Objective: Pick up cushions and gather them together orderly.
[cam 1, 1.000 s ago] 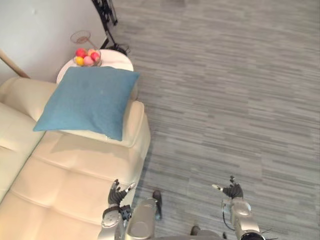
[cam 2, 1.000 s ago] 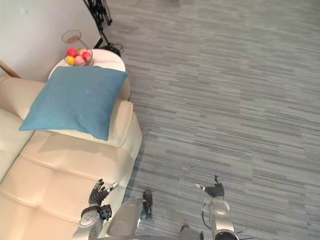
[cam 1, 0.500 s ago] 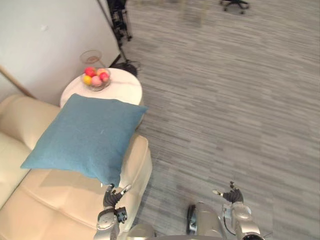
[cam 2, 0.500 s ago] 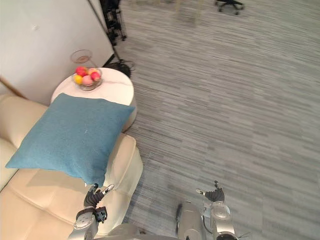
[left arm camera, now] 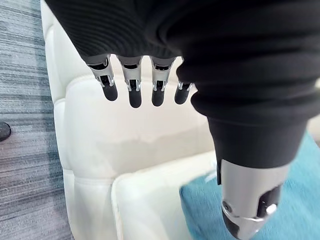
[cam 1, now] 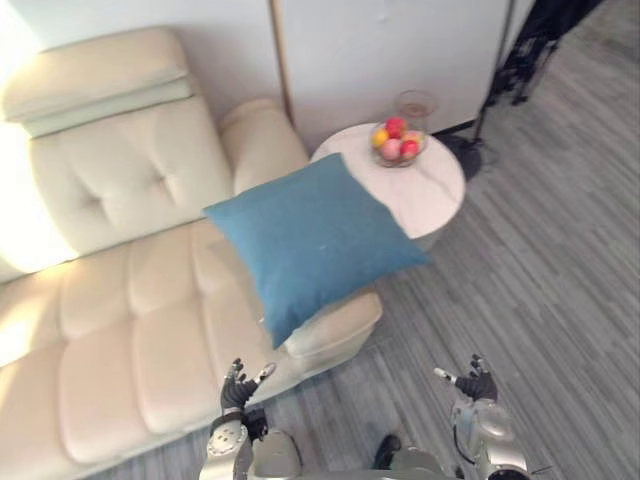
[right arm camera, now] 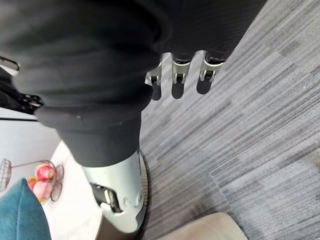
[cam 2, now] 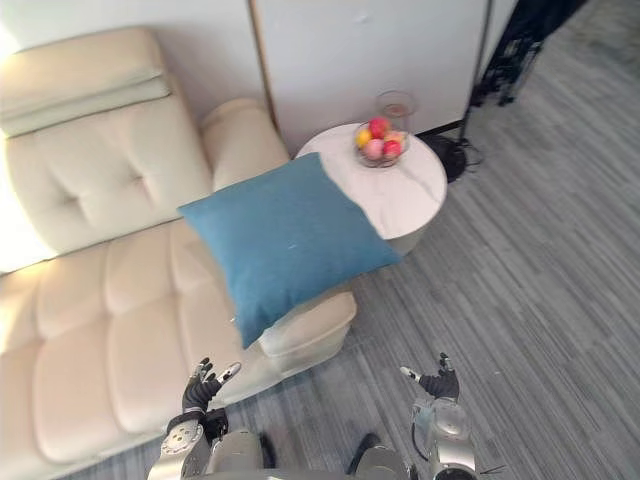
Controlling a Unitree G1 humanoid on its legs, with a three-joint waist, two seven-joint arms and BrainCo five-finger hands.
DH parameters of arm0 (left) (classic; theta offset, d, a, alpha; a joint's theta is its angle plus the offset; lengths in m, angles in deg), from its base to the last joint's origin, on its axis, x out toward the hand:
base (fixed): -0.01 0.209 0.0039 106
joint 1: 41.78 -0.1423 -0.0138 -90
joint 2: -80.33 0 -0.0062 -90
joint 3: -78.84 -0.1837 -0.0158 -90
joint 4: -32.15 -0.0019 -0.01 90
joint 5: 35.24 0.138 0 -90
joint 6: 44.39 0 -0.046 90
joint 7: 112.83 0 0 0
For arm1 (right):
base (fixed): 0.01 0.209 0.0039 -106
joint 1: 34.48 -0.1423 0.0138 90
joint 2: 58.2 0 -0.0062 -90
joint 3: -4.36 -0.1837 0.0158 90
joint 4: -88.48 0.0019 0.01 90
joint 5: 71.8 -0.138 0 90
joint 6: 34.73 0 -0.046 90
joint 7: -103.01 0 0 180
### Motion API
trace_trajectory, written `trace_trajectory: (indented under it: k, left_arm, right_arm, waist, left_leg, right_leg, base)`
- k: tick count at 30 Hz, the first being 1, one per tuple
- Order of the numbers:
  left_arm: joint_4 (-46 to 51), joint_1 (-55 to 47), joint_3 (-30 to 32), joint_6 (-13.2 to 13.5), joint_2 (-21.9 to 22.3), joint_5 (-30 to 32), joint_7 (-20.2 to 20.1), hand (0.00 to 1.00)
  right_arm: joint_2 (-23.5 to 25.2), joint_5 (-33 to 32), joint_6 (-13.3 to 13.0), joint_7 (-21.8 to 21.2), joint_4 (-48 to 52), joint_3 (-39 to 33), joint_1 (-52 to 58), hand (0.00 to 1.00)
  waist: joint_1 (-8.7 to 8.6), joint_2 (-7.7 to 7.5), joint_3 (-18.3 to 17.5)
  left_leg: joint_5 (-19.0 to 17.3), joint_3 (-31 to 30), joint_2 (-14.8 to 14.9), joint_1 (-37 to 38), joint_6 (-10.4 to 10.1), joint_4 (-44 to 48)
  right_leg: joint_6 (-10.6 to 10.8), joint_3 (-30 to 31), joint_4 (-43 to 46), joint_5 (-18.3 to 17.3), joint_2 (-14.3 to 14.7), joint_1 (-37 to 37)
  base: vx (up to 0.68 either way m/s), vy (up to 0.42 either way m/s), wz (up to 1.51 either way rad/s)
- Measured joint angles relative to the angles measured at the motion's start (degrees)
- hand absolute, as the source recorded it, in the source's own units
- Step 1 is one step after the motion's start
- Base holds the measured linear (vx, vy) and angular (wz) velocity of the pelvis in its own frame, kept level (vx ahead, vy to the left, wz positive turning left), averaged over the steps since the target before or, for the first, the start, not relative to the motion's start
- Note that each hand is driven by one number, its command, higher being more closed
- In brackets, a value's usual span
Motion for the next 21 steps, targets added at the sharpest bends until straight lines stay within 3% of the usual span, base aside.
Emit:
trace_trajectory:
  k: [3, 6, 7, 8, 9, 11, 12, 14, 15, 16, 18, 20, 21]
  left_arm:
    - [-1.6, -1.4, 0.2, 0.0, -2.4, 0.0, 0.0, 0.0]
    - [-2.6, -2.5, 0.0, -0.1, -2.7, 0.4, -0.1, 0.0]
    - [-2.8, -2.6, -0.1, -0.1, -2.9, 0.6, 0.0, 0.0]
    - [-3.2, -2.5, -0.1, -0.1, -3.4, 0.8, 0.0, 0.0]
    - [-3.5, -2.2, -0.1, -0.1, -3.7, 0.8, 0.0, 0.0]
    - [-4.1, -2.0, -0.1, -0.3, -4.3, 1.2, 0.1, 0.0]
    - [-4.1, -1.8, -0.1, -0.3, -4.6, 1.3, 0.2, 0.0]
    - [-4.2, -0.7, -0.1, -0.2, -5.4, 1.7, 0.2, 0.0]
    - [-4.2, -0.6, -0.1, -0.1, -5.7, 1.7, 0.3, 0.0]
    - [-4.8, -0.2, -0.1, -0.1, -6.3, 1.7, 0.4, 0.0]
    - [-5.0, 0.6, -0.5, 0.0, -4.6, 1.7, 0.4, 0.0]
    - [-4.8, 1.3, -0.7, 0.1, -3.1, 1.7, 0.2, 0.0]
    - [-4.6, 1.5, -0.7, 0.1, -3.0, 1.7, 0.1, 0.0]
  right_arm:
    - [0.1, 0.0, 0.0, 0.0, -2.3, 0.0, -0.7, 0.0]
    - [-0.8, 0.1, 0.1, 0.4, -2.4, -1.0, 1.0, 0.0]
    - [-0.9, 0.1, 0.2, 0.5, -2.4, -1.6, 1.9, 0.0]
    - [-0.8, 0.1, 0.5, 0.5, -2.5, -1.5, 2.4, 0.0]
    - [-0.7, 0.1, 0.5, 0.5, -2.5, -1.5, 2.8, 0.0]
    - [-0.9, 0.1, 0.6, 0.6, -2.4, -1.5, 3.2, 0.0]
    - [-1.0, 0.0, 0.6, 0.6, -2.4, -1.5, 3.2, 0.0]
    - [-1.0, -0.2, 0.6, 0.6, -2.4, -1.7, 3.3, 0.0]
    - [-1.0, -0.4, 0.6, 0.6, -2.4, -1.8, 3.4, 0.0]
    - [-1.3, -0.4, 0.6, 0.7, -2.3, -2.5, 4.4, 0.0]
    - [-2.4, -0.5, 0.6, 0.8, -1.1, -4.5, 4.6, 0.0]
    - [-2.6, -0.5, 0.5, 0.8, 3.3, -6.2, 4.6, 0.0]
    - [-2.6, -0.5, 0.6, 0.8, 3.9, -6.5, 4.6, 0.0]
  waist:
    - [-0.22, -0.87, -0.4]
    - [-1.26, -0.77, -0.4]
    - [-2.83, -1.44, -0.6]
    - [-3.73, -2.27, -0.2]
    - [-3.99, -2.05, 0.0]
    - [-4.48, -2.15, 0.0]
    - [-4.83, -2.07, 0.0]
    - [-5.54, -1.75, 0.2]
    - [-5.76, -2.11, 0.0]
    - [-6.58, -3.23, -0.3]
    - [-6.23, -0.38, -0.3]
    - [-6.54, 1.46, -0.2]
    - [-6.47, 1.46, -0.1]
  left_leg:
    - [-0.2, -0.5, -2.1, 2.0, 0.3, -1.4]
    - [-1.5, -1.0, -5.2, 7.2, 2.3, -5.2]
    - [-3.6, -2.6, -6.5, 8.8, 2.9, -6.1]
    - [-4.7, -3.9, -7.2, 9.5, 3.3, -5.6]
    - [-5.3, -4.1, -7.1, 9.6, 3.3, -5.0]
    - [-6.5, -5.5, -5.9, 9.9, 3.2, -3.6]
    - [-6.5, -6.0, -5.5, 9.9, 3.2, -3.6]
    - [-6.3, -7.8, -4.3, 10.5, 2.0, -3.4]
    - [-6.4, -8.3, -4.5, 10.7, 1.2, -3.1]
    - [-7.1, -10.4, -5.0, 11.0, -0.4, -2.5]
    - [-7.2, -11.6, -3.0, 11.5, -1.6, -2.6]
    - [-6.9, -11.7, -1.9, 11.9, -2.9, -3.8]
    - [-6.7, -11.8, -1.8, 12.2, -3.3, -4.2]
  right_leg:
    - [0.4, 0.9, 1.9, 0.2, -1.8, 0.7]
    - [1.1, 3.6, 18.7, -0.2, -7.7, -2.7]
    - [1.3, 6.7, 27.3, 1.0, -10.1, -5.8]
    - [2.8, 12.7, 34.0, 2.0, -10.6, -9.3]
    - [3.3, 15.3, 35.2, 0.1, -9.6, -10.8]
    - [3.2, 20.2, 31.4, -6.4, -4.3, -14.2]
    - [3.2, 21.0, 28.8, -6.6, -2.9, -14.9]
    - [2.9, 25.7, 14.9, -4.3, 2.5, -16.1]
    - [2.9, 27.0, 11.0, -2.1, 3.4, -15.6]
    - [1.2, 29.1, 8.7, 4.7, 4.1, -14.9]
    - [0.5, 28.2, 10.2, 3.3, 5.2, -14.3]
    - [-0.5, 26.9, 11.1, 1.9, 6.6, -14.7]
    - [-0.7, 26.8, 11.3, 1.6, 6.8, -14.7]
  base:
    - [0.07, 0.123, 0.1]
    - [0.03, 0.151, 0.28]
    - [0.07, 0.073, 0.75]
    - [0.09, 0.048, 0.66]
    - [0.1, -0.009, 0.29]
    - [0.08, -0.054, 0.26]
    - [0.12, -0.097, 0.49]
    - [0.17, -0.161, 0.49]
    - [0.24, -0.227, 0.64]
    - [0.2, -0.177, 0.51]
    - [0.15, -0.181, 0.25]
    - [0.13, -0.17, 0.08]
    - [0.07, -0.122, 0.05]
